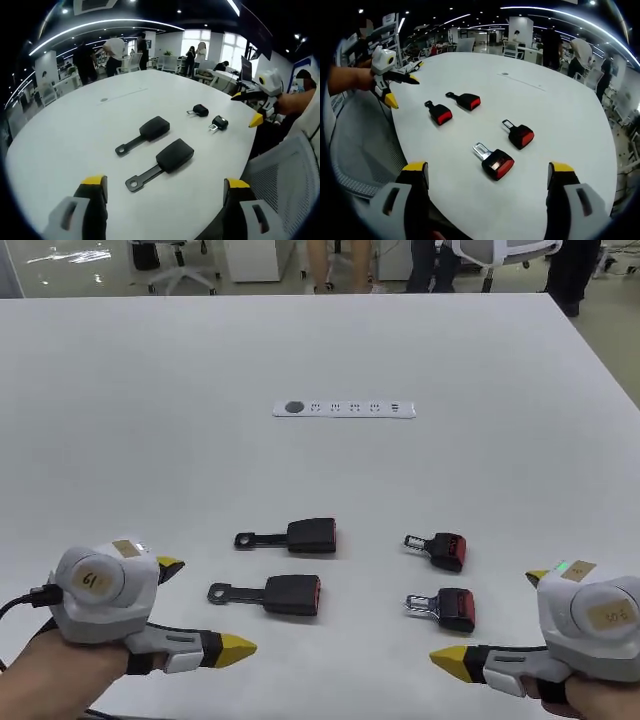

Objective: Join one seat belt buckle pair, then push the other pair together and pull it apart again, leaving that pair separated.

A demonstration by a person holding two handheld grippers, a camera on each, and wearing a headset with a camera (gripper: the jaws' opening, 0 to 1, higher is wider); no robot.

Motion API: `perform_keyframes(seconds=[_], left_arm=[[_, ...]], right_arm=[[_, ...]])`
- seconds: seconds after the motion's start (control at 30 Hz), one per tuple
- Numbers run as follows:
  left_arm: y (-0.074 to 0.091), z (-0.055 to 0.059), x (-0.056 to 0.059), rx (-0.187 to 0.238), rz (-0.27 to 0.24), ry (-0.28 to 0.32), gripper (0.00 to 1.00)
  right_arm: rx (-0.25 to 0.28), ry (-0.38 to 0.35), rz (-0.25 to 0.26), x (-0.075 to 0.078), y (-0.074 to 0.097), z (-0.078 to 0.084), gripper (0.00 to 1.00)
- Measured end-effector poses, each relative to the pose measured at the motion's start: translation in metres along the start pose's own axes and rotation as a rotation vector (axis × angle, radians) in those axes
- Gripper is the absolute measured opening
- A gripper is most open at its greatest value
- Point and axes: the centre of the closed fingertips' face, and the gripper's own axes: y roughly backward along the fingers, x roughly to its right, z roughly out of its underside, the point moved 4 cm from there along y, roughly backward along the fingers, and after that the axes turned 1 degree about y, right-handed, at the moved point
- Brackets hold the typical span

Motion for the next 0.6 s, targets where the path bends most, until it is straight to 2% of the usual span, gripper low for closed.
perform_keyframes(seconds=[0.1,0.23,0.37,0.47,0.6], left_arm=[[0.001,0.002,-0.001,0.004,0.002,0.007,1.00],[0.001,0.007,-0.001,-0.017,-0.006,0.006,1.00],[0.001,0.007,-0.002,-0.014,-0.010,0.017,1.00],[-0.001,0.011,-0.005,-0.034,-0.009,0.030,0.96],[0.000,0.009,0.002,-0.036,0.002,0.026,0.92]], right_arm=[[-0.006,0.007,-0.001,-0.002,0.000,0.000,1.00],[-0.006,0.022,-0.008,-0.002,-0.001,-0.001,1.00],[-0.005,0.034,-0.021,-0.004,-0.002,-0.002,0.97],[-0.011,0.044,-0.022,-0.003,-0.002,-0.001,0.94],[-0.008,0.042,-0.033,-0.002,-0.001,-0.002,0.89]])
